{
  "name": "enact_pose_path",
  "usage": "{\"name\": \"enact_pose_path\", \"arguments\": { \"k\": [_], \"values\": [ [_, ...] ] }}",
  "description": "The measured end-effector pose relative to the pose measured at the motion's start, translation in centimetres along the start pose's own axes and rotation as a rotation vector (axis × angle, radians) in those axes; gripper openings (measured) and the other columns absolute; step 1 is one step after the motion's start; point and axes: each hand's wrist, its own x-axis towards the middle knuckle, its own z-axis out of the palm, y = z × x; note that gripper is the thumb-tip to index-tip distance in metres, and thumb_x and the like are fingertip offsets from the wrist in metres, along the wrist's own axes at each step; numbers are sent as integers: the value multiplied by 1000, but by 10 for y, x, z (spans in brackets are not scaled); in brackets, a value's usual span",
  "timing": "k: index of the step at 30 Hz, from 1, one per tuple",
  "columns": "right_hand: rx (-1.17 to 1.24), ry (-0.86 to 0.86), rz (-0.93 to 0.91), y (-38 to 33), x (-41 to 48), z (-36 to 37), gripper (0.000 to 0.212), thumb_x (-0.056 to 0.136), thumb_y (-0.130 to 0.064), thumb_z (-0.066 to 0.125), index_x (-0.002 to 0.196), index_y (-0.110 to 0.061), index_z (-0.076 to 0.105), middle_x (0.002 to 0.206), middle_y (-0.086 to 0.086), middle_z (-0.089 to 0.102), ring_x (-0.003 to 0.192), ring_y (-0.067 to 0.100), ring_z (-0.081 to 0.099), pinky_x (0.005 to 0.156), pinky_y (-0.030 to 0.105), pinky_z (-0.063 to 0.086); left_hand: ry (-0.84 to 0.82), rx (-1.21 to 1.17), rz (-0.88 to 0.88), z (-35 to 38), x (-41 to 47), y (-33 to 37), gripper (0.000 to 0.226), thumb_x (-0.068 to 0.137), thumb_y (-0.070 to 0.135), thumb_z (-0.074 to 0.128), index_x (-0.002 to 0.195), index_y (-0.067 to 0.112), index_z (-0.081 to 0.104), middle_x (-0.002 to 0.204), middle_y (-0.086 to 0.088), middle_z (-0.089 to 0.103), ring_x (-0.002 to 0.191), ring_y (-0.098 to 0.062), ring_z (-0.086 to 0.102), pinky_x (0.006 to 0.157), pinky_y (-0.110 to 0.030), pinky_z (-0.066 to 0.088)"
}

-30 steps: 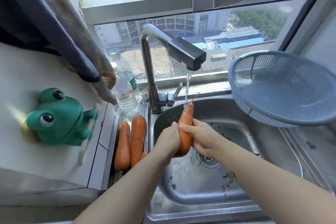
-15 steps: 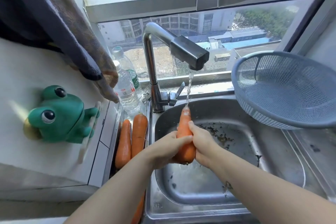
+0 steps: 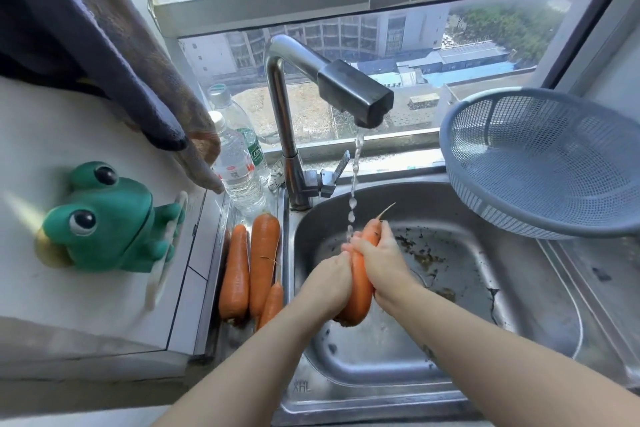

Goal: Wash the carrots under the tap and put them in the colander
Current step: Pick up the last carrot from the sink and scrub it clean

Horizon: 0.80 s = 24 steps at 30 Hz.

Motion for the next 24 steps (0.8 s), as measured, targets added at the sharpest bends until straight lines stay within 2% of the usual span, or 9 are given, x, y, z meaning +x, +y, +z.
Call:
{"name": "enact_pose_path", "arguments": {
  "k": [3,5,7,11,13,15,19,21,24],
  "values": [
    [-110,150,11,-1,9,10,33,95,-32,46,125,-18,48,104,5,64,89,25,66,92,43,51,-9,214,111,0,-1,1,40,100,9,39,138,-1,36,138,-17,50,126,-27,50,102,-27,35],
    [-22,177,83,-10,11,14,28,101,-30,39,101,-8,55,79,7,60,63,20,59,70,38,53,-27,328,139,-2,2,-5,42,99,10,41,139,0,35,138,-16,50,125,-27,50,102,-28,35],
    [60,181,146,-17,10,17,33,102,-31,37,88,-8,56,70,9,55,57,19,53,58,33,51,-14,338,114,-3,-2,-6,35,99,12,42,132,2,46,133,-15,55,119,-27,55,98,-29,40],
    [272,11,247,-20,-1,20,24,103,-26,41,101,-7,56,76,11,58,60,21,56,62,35,54,-133,-337,-56,-12,-9,-18,23,95,39,44,91,23,60,95,-13,67,75,-21,63,75,-38,55],
    [287,-124,243,-17,-8,21,11,100,-15,46,111,-17,50,93,12,59,74,21,60,79,41,55,-181,-681,-297,-21,-10,-25,33,95,37,45,103,9,63,81,-15,67,62,-23,64,59,-33,52],
    [198,-180,199,-13,-10,23,19,97,-5,49,104,-22,48,93,11,57,77,20,58,84,43,52,-221,-769,-371,-23,-11,-25,42,95,34,43,115,1,60,78,-17,67,59,-25,65,52,-30,50],
    [69,-14,268,-19,-8,31,17,101,-20,44,91,-8,50,76,10,54,58,19,52,55,31,48,-170,-541,-276,-21,-23,-16,25,100,20,38,102,4,57,89,-21,65,70,-31,65,63,-42,56],
    [65,72,337,-22,-6,31,31,102,-30,39,89,-6,53,69,11,55,53,21,53,50,31,47,-182,-418,-235,-21,-26,-18,19,100,17,39,108,5,52,107,-28,62,82,-36,65,80,-50,56],
    [159,79,339,-24,-3,27,43,103,-36,34,87,-4,56,65,12,55,50,22,53,51,32,49,-224,-459,-240,-26,-24,-23,32,100,29,39,116,3,50,103,-25,64,79,-32,67,76,-45,58]
  ]
}}
